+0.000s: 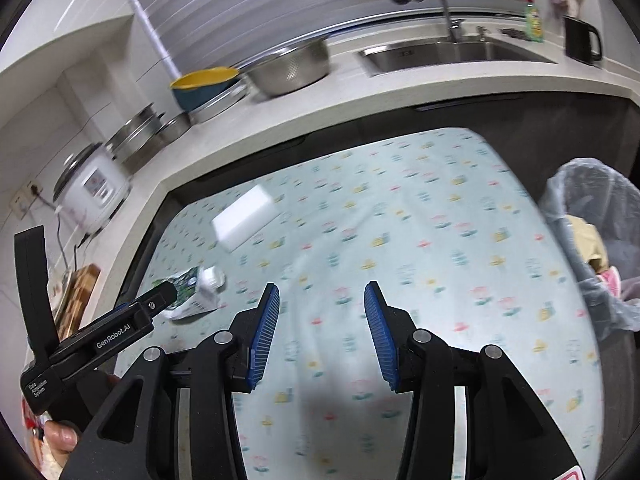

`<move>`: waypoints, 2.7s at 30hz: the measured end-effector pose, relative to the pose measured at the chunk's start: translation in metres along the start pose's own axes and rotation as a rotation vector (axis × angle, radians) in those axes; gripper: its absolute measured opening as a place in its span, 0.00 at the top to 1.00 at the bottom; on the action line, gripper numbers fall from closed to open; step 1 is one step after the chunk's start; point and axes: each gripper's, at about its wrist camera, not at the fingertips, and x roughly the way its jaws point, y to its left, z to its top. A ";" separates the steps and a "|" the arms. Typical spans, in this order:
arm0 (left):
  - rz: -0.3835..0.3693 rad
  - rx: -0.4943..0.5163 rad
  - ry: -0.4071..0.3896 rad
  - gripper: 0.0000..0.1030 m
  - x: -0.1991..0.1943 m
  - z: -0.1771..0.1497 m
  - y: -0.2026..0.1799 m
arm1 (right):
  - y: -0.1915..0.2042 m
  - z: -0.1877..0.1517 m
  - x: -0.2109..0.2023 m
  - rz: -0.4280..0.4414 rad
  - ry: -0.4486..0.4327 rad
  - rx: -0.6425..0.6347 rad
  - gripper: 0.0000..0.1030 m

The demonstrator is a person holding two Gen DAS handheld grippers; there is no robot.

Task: Collect trash
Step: 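Move both tools back over the green milk carton and white sponge, then grasp the green milk carton with the right tool, then grasp and lift the white sponge block with the left tool while the right tool holds the carton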

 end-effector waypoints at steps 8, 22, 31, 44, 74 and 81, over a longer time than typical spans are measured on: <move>0.052 -0.049 0.022 0.10 0.011 0.001 0.058 | 0.062 -0.006 0.054 0.072 0.097 -0.071 0.54; 0.066 -0.105 0.042 0.10 0.056 0.032 0.111 | 0.116 0.000 0.150 0.139 0.208 -0.080 0.38; 0.053 -0.095 0.029 0.10 0.064 0.045 0.109 | 0.121 -0.004 0.175 0.167 0.237 -0.069 0.50; -0.004 -0.001 0.007 0.10 0.061 0.055 0.060 | 0.051 0.001 0.100 0.047 0.113 0.019 0.65; -0.085 0.259 0.022 0.65 0.142 0.058 -0.033 | -0.040 0.020 0.058 -0.028 0.002 0.177 0.65; -0.115 0.259 0.002 0.65 0.106 0.056 -0.051 | -0.048 0.022 0.035 -0.028 -0.032 0.189 0.65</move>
